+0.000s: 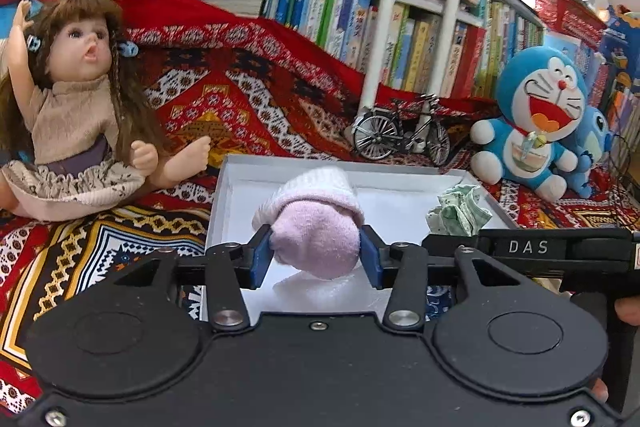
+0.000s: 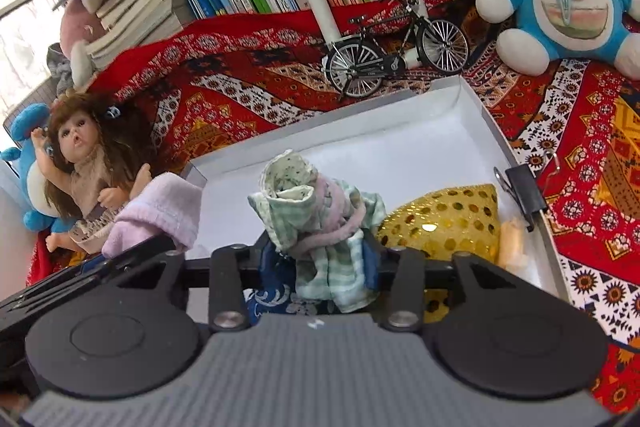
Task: Organize soft objects
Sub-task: 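Carry the sock ball and striped cloth into the white box and open both tools, then grasp the green-pink scrunchie with the left tool while the right tool grasps the white fluffy plush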
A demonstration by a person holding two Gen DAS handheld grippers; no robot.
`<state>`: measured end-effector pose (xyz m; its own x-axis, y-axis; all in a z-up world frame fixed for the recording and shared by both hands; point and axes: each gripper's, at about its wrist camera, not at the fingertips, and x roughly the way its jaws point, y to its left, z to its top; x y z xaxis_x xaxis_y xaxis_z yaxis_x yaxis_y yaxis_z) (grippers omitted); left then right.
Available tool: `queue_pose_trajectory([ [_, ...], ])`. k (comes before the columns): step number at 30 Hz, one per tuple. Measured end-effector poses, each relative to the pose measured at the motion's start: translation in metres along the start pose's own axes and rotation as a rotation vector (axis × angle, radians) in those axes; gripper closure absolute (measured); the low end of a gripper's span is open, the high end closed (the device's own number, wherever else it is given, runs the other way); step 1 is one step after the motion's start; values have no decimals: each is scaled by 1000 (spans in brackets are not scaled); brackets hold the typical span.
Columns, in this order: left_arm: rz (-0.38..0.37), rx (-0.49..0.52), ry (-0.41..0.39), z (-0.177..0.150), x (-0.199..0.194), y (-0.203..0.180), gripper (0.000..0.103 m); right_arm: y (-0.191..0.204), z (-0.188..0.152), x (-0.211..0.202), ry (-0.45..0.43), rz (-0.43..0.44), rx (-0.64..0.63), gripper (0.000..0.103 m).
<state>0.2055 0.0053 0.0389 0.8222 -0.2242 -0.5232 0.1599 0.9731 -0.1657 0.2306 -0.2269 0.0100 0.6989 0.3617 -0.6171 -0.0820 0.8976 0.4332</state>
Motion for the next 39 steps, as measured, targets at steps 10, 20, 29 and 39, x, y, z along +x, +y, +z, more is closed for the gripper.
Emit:
queue_pose_trajectory([
  [10,-8,65,-59,-2,-30,-10,30,7,1,-36,-66,24,-60,31],
  [20,-61,97,-72,-27,-79,-16,19,15,-33,-88,-147,-7,-196,22],
  [29,-125,80,-37,-65,-107,-22,17,13,-73,-120,-188,-91,-307,16],
  [39,-121,93,40,-95,-106,-27,16,6,-111,-122,-167,-245,-431,14],
])
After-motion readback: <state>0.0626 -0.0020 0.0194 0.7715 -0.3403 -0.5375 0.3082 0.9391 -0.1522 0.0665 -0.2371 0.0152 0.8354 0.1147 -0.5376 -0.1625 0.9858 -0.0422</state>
